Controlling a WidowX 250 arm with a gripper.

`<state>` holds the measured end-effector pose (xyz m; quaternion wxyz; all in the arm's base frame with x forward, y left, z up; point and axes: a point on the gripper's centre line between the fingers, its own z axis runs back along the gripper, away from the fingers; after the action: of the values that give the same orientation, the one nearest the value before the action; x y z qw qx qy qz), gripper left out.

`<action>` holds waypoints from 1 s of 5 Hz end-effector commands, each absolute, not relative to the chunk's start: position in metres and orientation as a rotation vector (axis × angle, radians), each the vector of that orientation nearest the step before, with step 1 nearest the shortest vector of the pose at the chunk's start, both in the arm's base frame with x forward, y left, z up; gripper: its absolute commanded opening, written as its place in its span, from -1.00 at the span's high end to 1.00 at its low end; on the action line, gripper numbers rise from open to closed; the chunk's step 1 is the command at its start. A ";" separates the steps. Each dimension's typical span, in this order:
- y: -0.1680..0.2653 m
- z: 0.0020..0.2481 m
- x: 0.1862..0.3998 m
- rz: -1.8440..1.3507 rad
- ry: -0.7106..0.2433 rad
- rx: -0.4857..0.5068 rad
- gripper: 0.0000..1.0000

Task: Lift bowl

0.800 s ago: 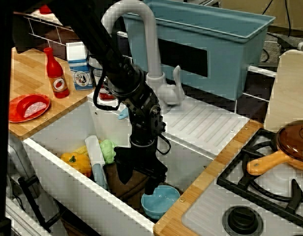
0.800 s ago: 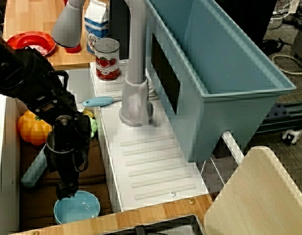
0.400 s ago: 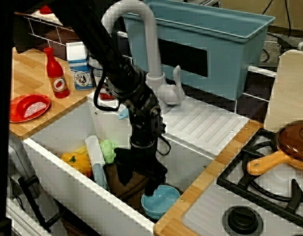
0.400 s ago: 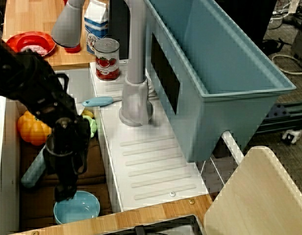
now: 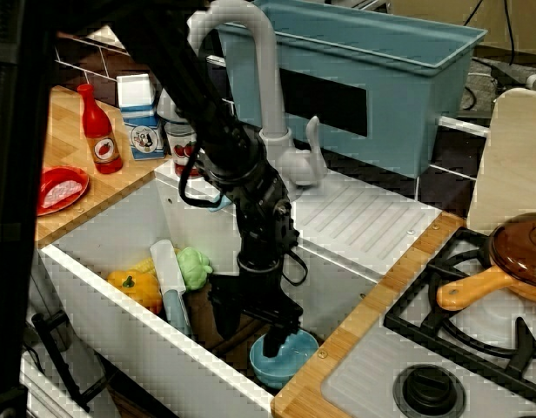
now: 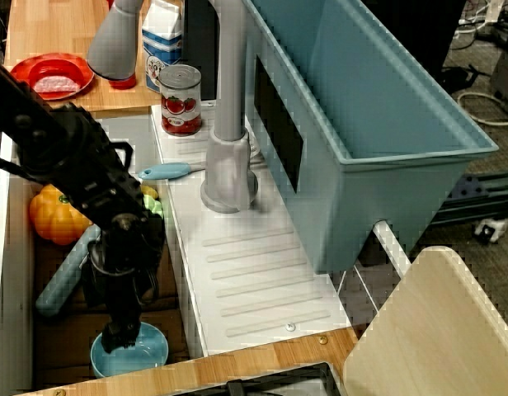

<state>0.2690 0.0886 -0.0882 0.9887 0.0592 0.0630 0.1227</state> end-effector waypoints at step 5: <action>0.100 -0.104 0.274 0.209 0.065 0.189 -1.00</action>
<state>0.2669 0.0957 -0.1133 0.9892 0.0911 0.0502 0.1034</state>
